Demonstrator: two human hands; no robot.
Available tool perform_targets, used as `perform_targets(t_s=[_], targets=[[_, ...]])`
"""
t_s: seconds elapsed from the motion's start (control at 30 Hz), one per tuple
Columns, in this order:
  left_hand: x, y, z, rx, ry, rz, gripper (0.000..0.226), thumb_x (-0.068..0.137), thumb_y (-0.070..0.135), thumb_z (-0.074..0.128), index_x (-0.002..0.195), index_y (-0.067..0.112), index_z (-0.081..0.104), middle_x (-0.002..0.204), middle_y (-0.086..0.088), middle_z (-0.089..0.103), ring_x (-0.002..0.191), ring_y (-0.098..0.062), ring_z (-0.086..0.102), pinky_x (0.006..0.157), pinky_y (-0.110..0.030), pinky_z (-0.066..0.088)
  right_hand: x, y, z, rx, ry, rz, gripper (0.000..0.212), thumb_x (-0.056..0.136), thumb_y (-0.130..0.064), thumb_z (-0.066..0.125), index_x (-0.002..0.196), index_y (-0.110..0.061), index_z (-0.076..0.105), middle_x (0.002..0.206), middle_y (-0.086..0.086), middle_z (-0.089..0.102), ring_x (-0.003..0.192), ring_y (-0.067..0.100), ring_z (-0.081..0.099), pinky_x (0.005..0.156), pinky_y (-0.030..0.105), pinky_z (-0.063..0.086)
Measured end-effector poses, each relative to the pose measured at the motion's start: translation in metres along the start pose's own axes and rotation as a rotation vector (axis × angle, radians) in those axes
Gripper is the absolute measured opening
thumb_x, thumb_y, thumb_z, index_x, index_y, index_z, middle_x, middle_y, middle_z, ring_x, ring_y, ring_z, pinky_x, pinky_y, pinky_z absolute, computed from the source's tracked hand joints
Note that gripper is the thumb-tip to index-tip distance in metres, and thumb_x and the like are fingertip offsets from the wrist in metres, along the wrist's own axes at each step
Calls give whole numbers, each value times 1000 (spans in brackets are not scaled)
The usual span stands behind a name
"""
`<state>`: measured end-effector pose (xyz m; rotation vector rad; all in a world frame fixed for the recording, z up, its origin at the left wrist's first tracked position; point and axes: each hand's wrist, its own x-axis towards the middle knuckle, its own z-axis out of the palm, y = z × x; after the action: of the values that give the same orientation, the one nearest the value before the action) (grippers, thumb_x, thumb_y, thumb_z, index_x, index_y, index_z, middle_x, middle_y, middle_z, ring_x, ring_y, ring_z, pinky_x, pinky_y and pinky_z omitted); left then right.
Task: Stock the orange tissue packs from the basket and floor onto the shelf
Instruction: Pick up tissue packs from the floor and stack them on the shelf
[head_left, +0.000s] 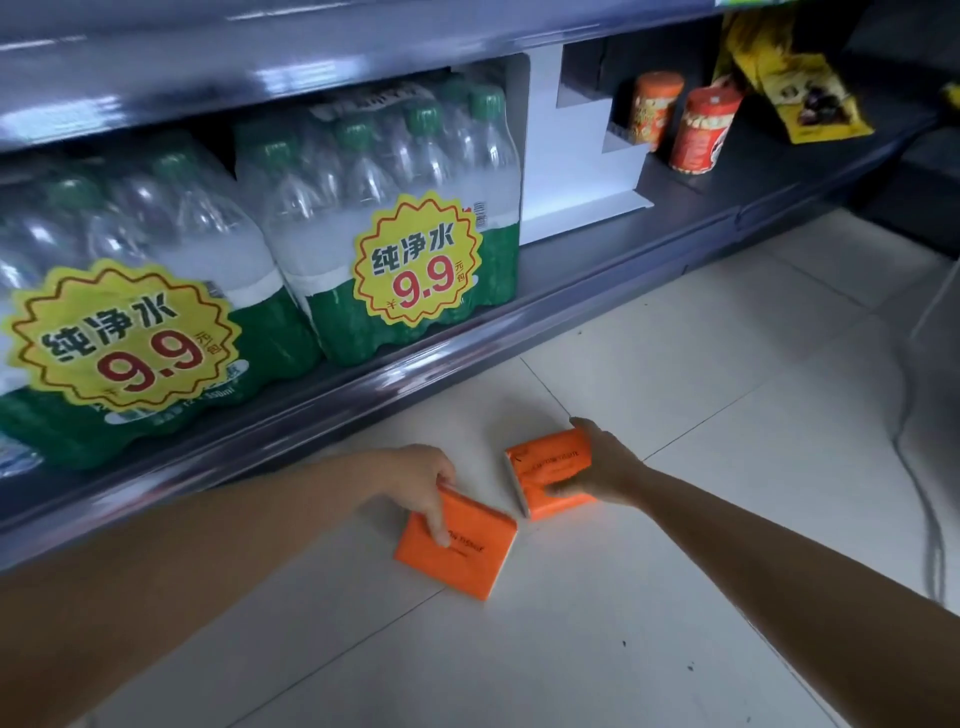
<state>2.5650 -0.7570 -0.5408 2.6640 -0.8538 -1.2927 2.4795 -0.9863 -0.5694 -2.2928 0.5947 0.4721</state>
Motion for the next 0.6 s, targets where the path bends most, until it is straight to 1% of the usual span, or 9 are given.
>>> perform_targets(t_s=[0.07, 0.1, 0.17, 0.23, 0.3, 0.4, 0.47, 0.53, 0.6], targets=[[-7, -6, -6, 99, -10, -7, 40, 60, 34, 88, 87, 18, 63, 78, 5, 54, 73, -13, 51, 57, -23, 37, 0, -2, 6, 114, 40, 90, 96, 73, -47, 78, 145, -9, 26, 136, 14, 49, 122, 30, 51, 88, 34, 47], [-11, -8, -8, 141, -25, -18, 43, 63, 33, 87, 96, 16, 66, 83, 5, 55, 77, -13, 52, 56, -22, 37, 0, -3, 9, 105, 67, 135, 94, 74, -54, 73, 142, -6, 29, 133, 14, 52, 119, 30, 52, 86, 35, 47], [-16, -8, -11, 219, -53, -48, 53, 67, 34, 84, 111, 12, 63, 96, 1, 56, 86, -15, 52, 58, -22, 38, -2, -4, 15, 48, 71, 215, 96, 67, -63, 74, 133, -4, 38, 123, 11, 57, 109, 26, 57, 77, 33, 46], [-15, -9, -11, 251, -57, -54, 58, 69, 36, 81, 117, 13, 60, 112, -4, 59, 94, -19, 55, 68, -24, 41, -2, -1, 23, 52, 34, 252, 102, 50, -64, 82, 127, -7, 49, 114, 7, 62, 101, 22, 60, 77, 30, 49], [-16, -9, -12, 259, -80, -60, 61, 70, 37, 81, 121, 12, 59, 119, -4, 60, 104, -22, 59, 77, -26, 45, 1, 5, 28, 121, 9, 290, 111, 30, -61, 86, 124, -11, 55, 112, 5, 64, 102, 21, 61, 88, 34, 53], [-17, -12, -14, 267, -155, -67, 60, 67, 41, 82, 117, 14, 63, 109, -2, 64, 97, -20, 62, 82, -31, 52, -3, 8, 28, 263, 31, 334, 114, 18, -51, 88, 119, -11, 56, 110, 6, 61, 102, 21, 59, 89, 35, 53], [-21, -9, -16, 270, -175, -70, 55, 65, 43, 82, 109, 13, 68, 96, 0, 64, 84, -17, 61, 72, -28, 51, -7, 6, 22, 410, 91, 375, 112, 24, -41, 91, 123, -7, 50, 117, 9, 56, 106, 25, 56, 82, 35, 53], [-29, -1, -21, 241, -185, -66, 54, 67, 46, 80, 105, 10, 70, 88, 0, 63, 75, -16, 58, 62, -25, 47, -10, 1, 12, 575, 145, 345, 94, 44, -29, 93, 124, -3, 50, 113, 12, 59, 100, 27, 58, 72, 34, 51], [-39, 11, -34, 202, -180, -24, 51, 70, 42, 80, 106, 9, 69, 86, 3, 62, 75, -14, 58, 60, -24, 47, -17, -11, -9, 673, 176, 246, 79, 56, -22, 91, 121, -5, 49, 110, 11, 60, 96, 27, 60, 74, 35, 49]])
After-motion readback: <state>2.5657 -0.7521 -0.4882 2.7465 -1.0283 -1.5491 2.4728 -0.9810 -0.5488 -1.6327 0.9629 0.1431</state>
